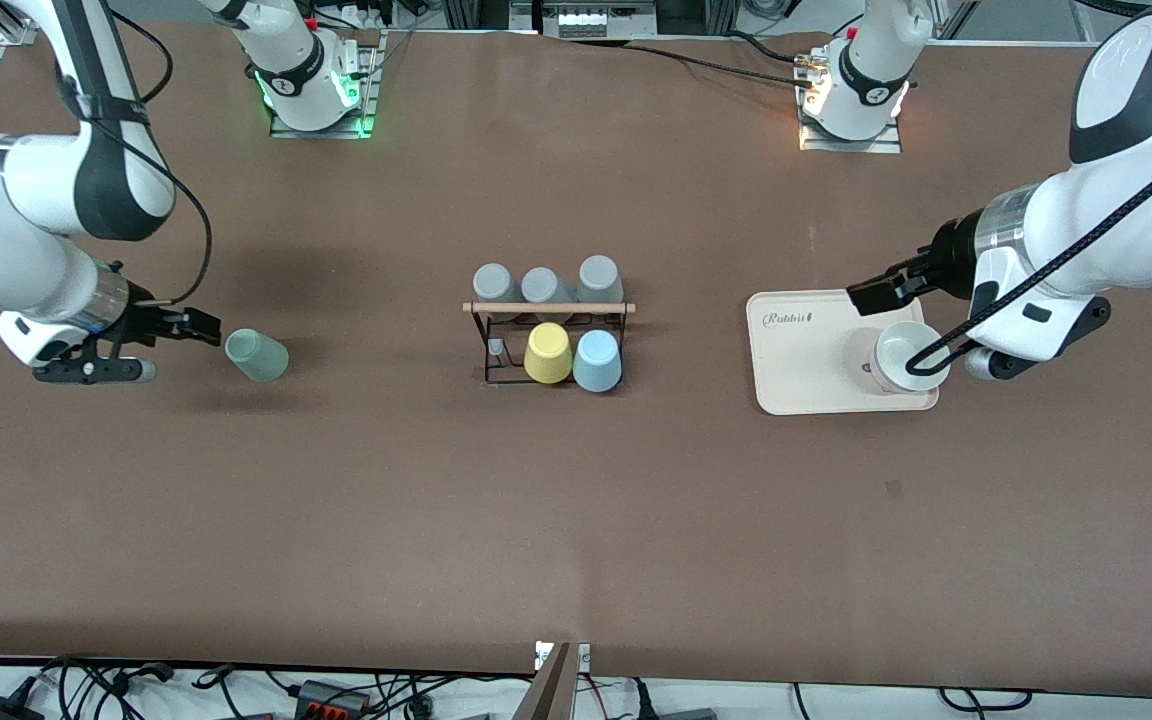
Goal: Hang scattered cups on rack with three cups
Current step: 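Set the blue cup beside the yellow cup and open the left gripper, then grasp the pale green cup with the right gripper while left retracts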
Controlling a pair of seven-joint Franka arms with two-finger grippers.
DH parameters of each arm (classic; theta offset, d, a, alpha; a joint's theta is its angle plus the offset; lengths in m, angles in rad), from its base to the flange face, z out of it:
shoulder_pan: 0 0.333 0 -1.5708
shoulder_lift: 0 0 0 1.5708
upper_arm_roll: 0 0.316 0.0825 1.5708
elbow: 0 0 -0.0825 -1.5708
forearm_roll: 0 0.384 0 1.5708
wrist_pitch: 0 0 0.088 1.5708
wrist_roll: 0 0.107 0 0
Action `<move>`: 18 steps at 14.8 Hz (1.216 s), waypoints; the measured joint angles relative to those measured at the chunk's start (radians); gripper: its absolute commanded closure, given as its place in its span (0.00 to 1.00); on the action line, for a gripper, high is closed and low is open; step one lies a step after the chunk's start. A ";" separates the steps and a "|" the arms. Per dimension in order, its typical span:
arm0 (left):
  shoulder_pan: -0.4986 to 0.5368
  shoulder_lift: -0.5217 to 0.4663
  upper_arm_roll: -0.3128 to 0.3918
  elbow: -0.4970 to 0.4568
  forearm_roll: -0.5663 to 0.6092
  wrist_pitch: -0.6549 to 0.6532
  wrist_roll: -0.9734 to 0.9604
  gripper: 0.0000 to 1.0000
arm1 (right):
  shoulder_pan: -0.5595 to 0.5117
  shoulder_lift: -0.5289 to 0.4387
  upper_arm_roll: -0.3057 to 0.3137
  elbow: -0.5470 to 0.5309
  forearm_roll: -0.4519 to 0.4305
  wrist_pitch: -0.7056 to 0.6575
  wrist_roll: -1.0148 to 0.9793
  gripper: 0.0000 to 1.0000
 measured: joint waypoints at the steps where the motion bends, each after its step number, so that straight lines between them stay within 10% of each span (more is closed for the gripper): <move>1: 0.002 -0.011 0.000 -0.019 0.006 0.001 0.016 0.00 | 0.000 0.019 0.000 -0.002 0.000 0.017 0.004 0.00; 11: 0.109 -0.353 0.000 -0.554 0.087 0.273 0.459 0.00 | 0.026 0.113 0.000 -0.110 0.000 0.252 0.052 0.00; 18: 0.116 -0.366 -0.005 -0.537 0.164 0.294 0.546 0.00 | 0.026 0.123 0.000 -0.147 0.000 0.265 0.058 0.00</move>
